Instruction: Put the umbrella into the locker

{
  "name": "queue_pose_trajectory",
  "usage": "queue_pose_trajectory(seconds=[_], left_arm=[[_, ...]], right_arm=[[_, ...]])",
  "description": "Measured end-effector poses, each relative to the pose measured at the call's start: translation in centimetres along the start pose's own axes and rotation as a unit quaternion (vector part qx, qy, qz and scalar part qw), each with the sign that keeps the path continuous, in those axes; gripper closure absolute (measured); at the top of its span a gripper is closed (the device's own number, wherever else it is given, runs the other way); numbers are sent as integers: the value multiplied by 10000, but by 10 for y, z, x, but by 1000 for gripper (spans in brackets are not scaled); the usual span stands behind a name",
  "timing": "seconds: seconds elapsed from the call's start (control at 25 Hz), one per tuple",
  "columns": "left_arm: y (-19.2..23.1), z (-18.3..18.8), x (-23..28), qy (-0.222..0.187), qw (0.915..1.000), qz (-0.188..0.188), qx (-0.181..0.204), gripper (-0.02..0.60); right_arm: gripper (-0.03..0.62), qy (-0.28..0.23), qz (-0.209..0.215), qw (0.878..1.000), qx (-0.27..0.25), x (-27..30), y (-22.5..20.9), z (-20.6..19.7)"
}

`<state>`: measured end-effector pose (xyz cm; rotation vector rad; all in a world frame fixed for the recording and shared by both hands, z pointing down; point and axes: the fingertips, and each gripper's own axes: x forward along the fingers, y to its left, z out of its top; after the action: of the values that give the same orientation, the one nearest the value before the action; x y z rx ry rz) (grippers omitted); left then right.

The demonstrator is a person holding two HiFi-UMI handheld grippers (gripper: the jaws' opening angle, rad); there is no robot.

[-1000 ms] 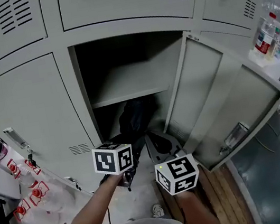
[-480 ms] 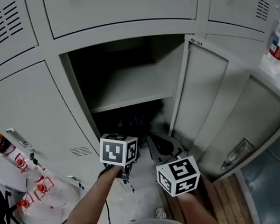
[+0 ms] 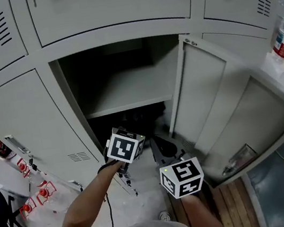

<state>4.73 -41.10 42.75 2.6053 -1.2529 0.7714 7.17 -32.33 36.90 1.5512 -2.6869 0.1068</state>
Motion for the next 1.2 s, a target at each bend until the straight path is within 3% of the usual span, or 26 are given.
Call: queue_pose_trajectory(seconds=[0.36, 0.64, 0.88, 1.2], left_arm=[[17, 5, 13, 161, 9981, 269, 528, 327], [31, 12, 23, 38, 9915, 609, 1147, 327], [36, 9, 32, 33, 9899, 625, 1270, 327], [49, 10, 43, 123, 9804, 933, 1730, 327]], right_arm=[[591, 76, 88, 9999, -61, 3, 1, -6], [591, 179, 175, 9996, -155, 5, 4, -8], [591, 214, 155, 9995, -183, 3, 3, -9], [591, 282, 103, 9993, -215, 1, 1, -13]])
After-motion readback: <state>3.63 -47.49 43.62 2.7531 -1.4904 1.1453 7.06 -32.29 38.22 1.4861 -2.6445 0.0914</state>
